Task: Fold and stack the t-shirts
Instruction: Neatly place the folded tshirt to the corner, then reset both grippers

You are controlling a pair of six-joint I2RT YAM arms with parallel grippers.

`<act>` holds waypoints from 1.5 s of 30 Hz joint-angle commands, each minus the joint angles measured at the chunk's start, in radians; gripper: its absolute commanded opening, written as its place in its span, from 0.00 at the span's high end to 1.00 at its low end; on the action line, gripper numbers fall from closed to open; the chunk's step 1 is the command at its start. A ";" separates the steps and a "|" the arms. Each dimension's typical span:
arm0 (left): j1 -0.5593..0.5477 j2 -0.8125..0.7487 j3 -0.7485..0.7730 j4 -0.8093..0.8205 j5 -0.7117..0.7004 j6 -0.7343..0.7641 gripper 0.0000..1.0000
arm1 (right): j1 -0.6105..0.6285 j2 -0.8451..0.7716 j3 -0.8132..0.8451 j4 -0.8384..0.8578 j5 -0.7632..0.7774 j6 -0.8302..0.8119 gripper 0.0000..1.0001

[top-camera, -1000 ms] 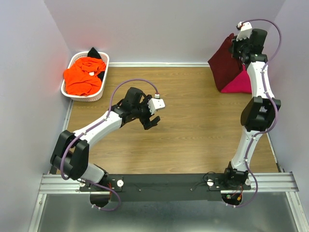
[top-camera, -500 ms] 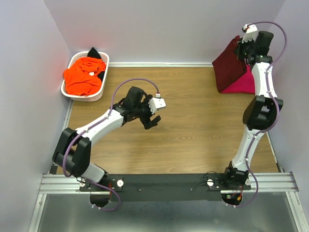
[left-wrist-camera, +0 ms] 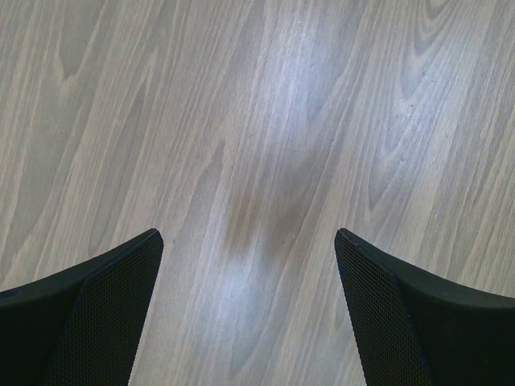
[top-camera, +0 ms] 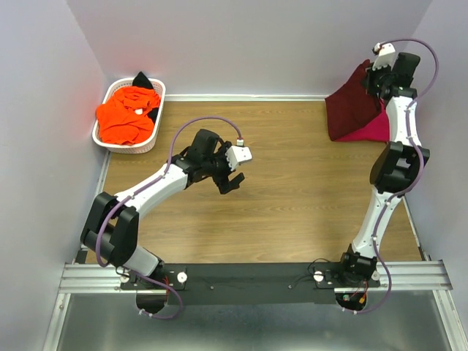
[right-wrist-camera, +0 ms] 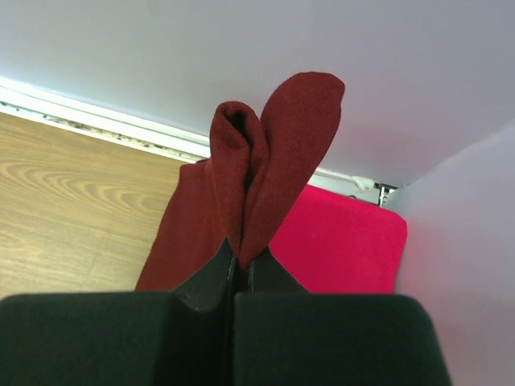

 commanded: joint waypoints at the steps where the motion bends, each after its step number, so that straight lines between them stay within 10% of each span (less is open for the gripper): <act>1: 0.002 0.008 0.024 -0.023 -0.011 -0.009 0.05 | -0.022 0.038 0.058 0.004 -0.028 -0.043 1.00; 23: 0.002 0.023 0.046 -0.049 0.013 -0.020 0.05 | -0.048 0.170 0.119 0.007 0.052 -0.195 0.96; 26: 0.002 0.023 0.047 -0.051 0.015 -0.021 0.05 | -0.046 0.184 0.125 0.013 0.099 -0.204 0.65; 28: 0.002 0.020 0.049 -0.054 0.018 -0.023 0.05 | -0.046 0.194 0.142 0.016 0.137 -0.200 0.22; 30: 0.002 0.017 0.050 -0.054 0.021 -0.023 0.05 | -0.048 0.199 0.156 0.018 0.151 -0.193 0.10; 45: 0.047 -0.116 0.000 0.040 0.032 -0.144 0.05 | -0.034 -0.013 0.055 0.022 0.059 -0.086 0.00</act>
